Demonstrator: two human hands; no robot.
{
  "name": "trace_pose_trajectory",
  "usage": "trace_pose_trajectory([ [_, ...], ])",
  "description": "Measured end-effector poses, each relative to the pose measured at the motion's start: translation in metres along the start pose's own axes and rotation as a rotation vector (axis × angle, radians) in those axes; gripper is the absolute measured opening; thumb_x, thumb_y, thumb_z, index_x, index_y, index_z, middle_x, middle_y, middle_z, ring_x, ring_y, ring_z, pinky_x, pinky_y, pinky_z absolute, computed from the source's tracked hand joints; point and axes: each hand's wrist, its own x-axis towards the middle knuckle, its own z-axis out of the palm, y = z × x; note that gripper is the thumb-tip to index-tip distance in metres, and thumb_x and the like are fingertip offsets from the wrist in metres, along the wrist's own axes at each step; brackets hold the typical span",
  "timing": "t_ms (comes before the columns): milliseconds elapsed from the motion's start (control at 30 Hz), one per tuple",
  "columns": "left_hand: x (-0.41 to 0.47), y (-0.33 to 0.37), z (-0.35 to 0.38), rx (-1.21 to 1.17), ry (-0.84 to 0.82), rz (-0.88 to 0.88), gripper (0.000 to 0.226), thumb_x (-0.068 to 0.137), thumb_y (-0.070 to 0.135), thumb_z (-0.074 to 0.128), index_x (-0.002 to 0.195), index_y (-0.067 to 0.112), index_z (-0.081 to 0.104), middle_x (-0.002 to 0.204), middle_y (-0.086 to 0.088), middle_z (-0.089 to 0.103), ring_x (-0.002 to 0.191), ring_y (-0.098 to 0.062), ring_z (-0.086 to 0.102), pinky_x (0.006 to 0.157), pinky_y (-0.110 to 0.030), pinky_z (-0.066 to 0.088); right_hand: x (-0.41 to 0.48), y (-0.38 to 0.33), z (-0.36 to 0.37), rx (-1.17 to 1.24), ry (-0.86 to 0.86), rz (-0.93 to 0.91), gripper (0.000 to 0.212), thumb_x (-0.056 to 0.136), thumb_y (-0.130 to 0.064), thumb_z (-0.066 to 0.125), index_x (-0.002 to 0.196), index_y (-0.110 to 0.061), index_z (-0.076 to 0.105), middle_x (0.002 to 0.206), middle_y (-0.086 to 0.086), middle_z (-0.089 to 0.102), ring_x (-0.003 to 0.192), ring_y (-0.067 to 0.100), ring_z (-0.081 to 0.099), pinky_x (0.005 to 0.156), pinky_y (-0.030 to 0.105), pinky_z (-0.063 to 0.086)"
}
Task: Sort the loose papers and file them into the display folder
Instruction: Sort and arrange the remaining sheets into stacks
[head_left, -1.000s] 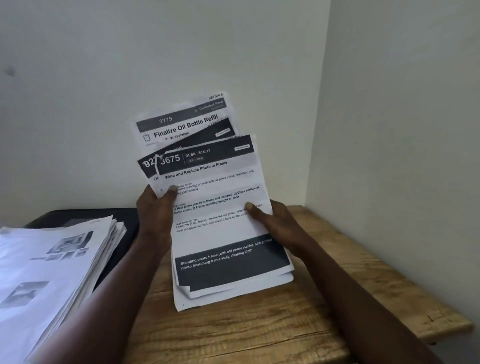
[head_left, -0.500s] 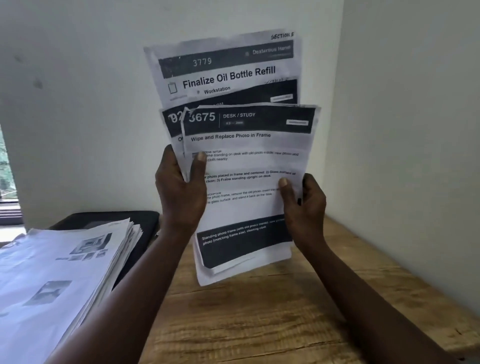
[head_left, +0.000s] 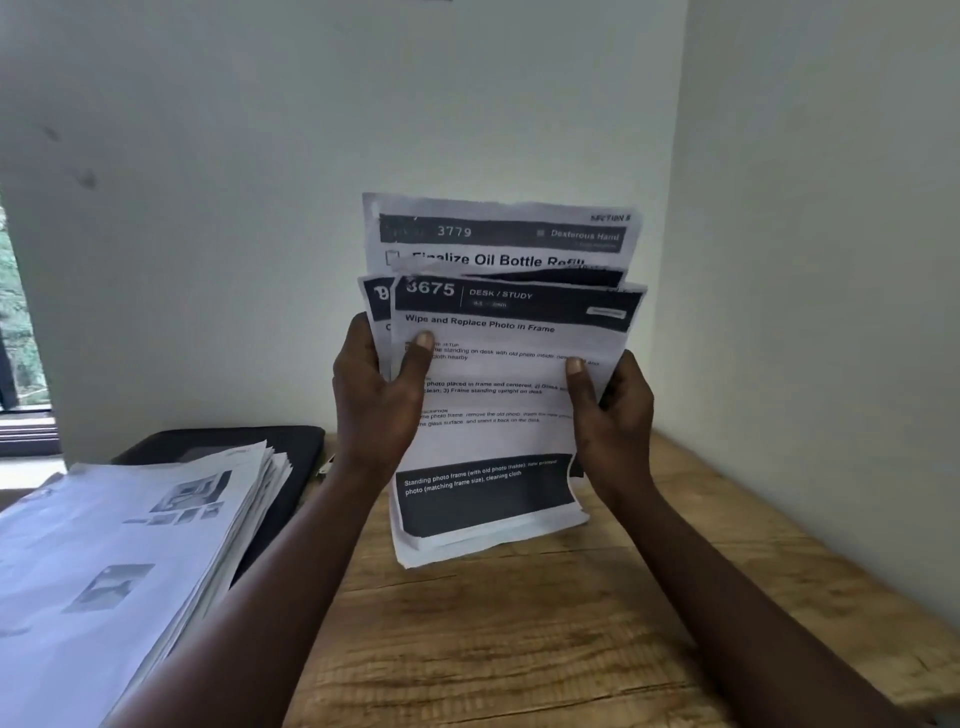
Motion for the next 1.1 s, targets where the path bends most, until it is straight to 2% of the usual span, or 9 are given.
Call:
trace_pose_trajectory([
  [133,0.004,0.001,0.000,0.001,-0.031,-0.026,0.031,0.097,0.011,0.070,0.123,0.011,0.054,0.114,-0.001,0.072,0.096,-0.016,0.074,0.074,-0.032,0.064,0.011,0.001,0.003,0.100,0.056,0.034,0.012,0.101,-0.023,0.065,0.110,-0.015,0.063,0.104,0.001,0.073,0.096,0.013,0.071,0.080,0.030,0.059],
  [267,0.001,-0.016,-0.003,-0.040,-0.172,-0.194,0.037,0.094,0.009,0.073,0.128,0.016,0.060,0.116,0.000,0.075,0.100,-0.021,0.075,0.083,-0.046,0.064,0.017,0.009,0.000,0.123,0.049,0.175,0.023,0.102,-0.030,0.063,0.105,-0.007,0.064,0.092,-0.004,0.074,0.084,0.005,0.070,0.072,0.022,0.055],
  [400,0.000,-0.023,-0.004,-0.156,-0.023,-0.284,0.030,0.093,0.004,0.074,0.122,0.009,0.066,0.111,-0.004,0.078,0.098,-0.024,0.076,0.086,-0.049,0.063,0.013,0.023,-0.007,-0.014,-0.117,0.321,0.036,0.101,-0.045,0.058,0.120,-0.015,0.061,0.108,-0.004,0.073,0.093,0.006,0.071,0.077,0.025,0.058],
  [467,0.002,-0.023,-0.006,-0.196,0.061,-0.279,0.028,0.092,0.012,0.077,0.118,0.011,0.067,0.111,-0.005,0.077,0.099,-0.027,0.076,0.086,-0.052,0.062,0.012,0.029,-0.008,-0.100,-0.195,0.293,0.032,0.099,-0.042,0.064,0.120,-0.018,0.062,0.112,-0.003,0.074,0.099,0.012,0.071,0.087,0.033,0.059],
  [533,0.007,-0.023,-0.008,-0.209,0.085,-0.283,0.028,0.089,0.018,0.078,0.114,0.014,0.065,0.110,-0.005,0.077,0.099,-0.029,0.075,0.085,-0.053,0.062,0.012,0.032,-0.007,-0.088,-0.212,0.260,0.020,0.099,-0.031,0.068,0.113,-0.016,0.067,0.107,-0.003,0.076,0.098,0.014,0.073,0.086,0.035,0.059],
  [700,0.005,-0.030,-0.007,-0.189,-0.090,-0.381,0.033,0.092,-0.002,0.071,0.122,0.010,0.066,0.108,-0.002,0.079,0.097,-0.022,0.077,0.083,-0.039,0.064,0.010,0.038,-0.007,-0.014,-0.135,0.336,0.020,0.096,-0.035,0.071,0.104,-0.016,0.072,0.101,-0.002,0.078,0.094,0.017,0.074,0.088,0.039,0.060],
  [800,0.000,-0.034,-0.007,-0.109,-0.121,-0.355,0.030,0.095,0.000,0.069,0.123,0.011,0.069,0.108,0.004,0.077,0.098,-0.017,0.076,0.083,-0.031,0.063,0.009,0.038,-0.010,-0.150,-0.111,0.333,0.038,0.094,-0.049,0.070,0.084,-0.012,0.068,0.080,-0.005,0.074,0.075,0.014,0.067,0.074,0.036,0.053],
  [933,0.000,-0.031,-0.006,-0.098,-0.085,-0.315,0.023,0.098,0.004,0.065,0.119,0.013,0.071,0.105,0.008,0.078,0.099,-0.015,0.075,0.080,-0.025,0.062,0.009,0.031,-0.008,-0.266,-0.154,0.225,0.031,0.097,-0.047,0.066,0.110,-0.019,0.066,0.104,-0.008,0.073,0.096,0.012,0.069,0.084,0.034,0.056],
  [1100,-0.003,-0.023,-0.003,-0.021,-0.013,-0.166,0.025,0.101,0.009,0.062,0.126,0.013,0.068,0.114,0.003,0.077,0.106,-0.014,0.073,0.094,-0.036,0.060,0.006,0.021,-0.003,-0.189,-0.195,0.100,0.025,0.103,-0.026,0.061,0.126,-0.016,0.057,0.118,-0.005,0.068,0.107,0.006,0.065,0.092,0.029,0.054],
])
